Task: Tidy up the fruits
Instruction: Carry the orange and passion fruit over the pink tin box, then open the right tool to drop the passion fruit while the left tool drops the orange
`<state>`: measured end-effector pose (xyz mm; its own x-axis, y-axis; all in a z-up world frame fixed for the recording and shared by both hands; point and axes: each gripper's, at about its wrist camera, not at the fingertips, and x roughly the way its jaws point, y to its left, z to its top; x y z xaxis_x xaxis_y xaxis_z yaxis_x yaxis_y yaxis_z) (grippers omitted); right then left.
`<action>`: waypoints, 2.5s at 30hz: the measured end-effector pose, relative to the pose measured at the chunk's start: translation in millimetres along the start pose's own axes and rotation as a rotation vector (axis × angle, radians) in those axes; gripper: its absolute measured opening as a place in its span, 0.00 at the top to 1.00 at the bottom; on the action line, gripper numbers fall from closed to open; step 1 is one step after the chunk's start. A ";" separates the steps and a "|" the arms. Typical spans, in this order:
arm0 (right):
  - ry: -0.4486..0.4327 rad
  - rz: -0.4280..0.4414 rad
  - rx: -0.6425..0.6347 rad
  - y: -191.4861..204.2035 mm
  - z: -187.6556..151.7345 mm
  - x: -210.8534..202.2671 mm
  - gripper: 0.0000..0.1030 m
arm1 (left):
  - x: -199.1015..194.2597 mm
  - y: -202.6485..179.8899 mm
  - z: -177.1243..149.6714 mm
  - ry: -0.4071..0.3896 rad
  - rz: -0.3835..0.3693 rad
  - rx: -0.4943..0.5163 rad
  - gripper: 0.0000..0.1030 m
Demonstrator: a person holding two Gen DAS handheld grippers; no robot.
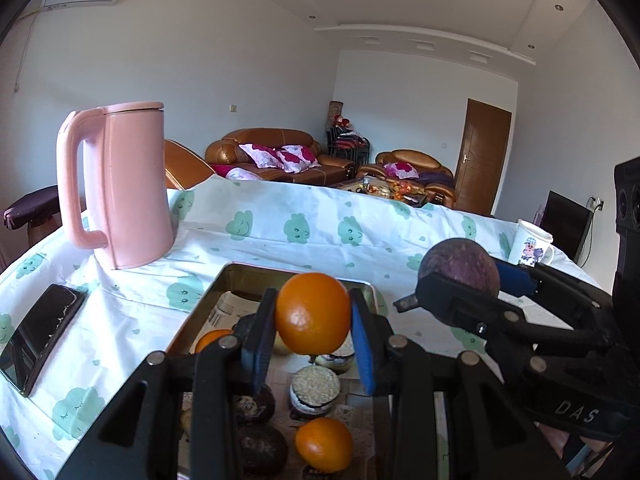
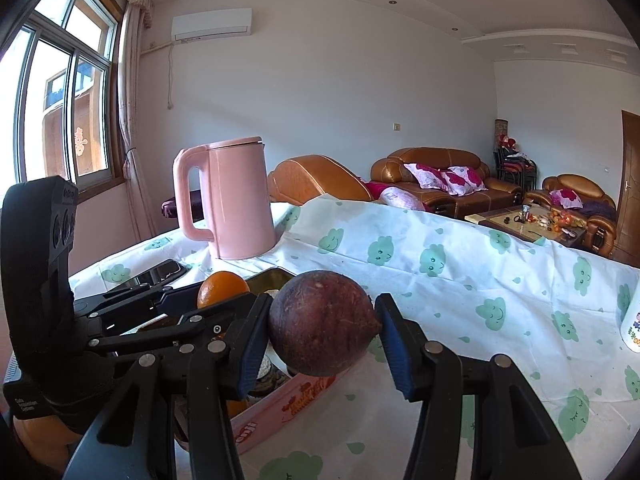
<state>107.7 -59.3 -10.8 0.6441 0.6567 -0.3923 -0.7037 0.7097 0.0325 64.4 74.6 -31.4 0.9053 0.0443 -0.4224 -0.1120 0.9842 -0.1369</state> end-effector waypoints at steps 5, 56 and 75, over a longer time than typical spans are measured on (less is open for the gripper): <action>0.026 0.016 -0.014 10.7 -0.1 15.1 0.47 | 2.1 18.7 -0.1 0.026 0.046 -0.018 0.65; 0.152 0.007 0.017 27.4 -18.4 53.1 0.32 | -4.5 61.7 -16.0 0.131 0.099 -0.058 0.39; 0.054 -0.079 0.014 24.5 -13.7 -3.1 0.25 | -48.5 47.2 -5.3 0.009 0.057 -0.055 0.13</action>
<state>84.4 -47.5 -21.4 0.6798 0.5843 -0.4433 -0.6470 0.7624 0.0127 13.0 117.9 -22.0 0.8931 0.0981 -0.4391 -0.1859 0.9692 -0.1615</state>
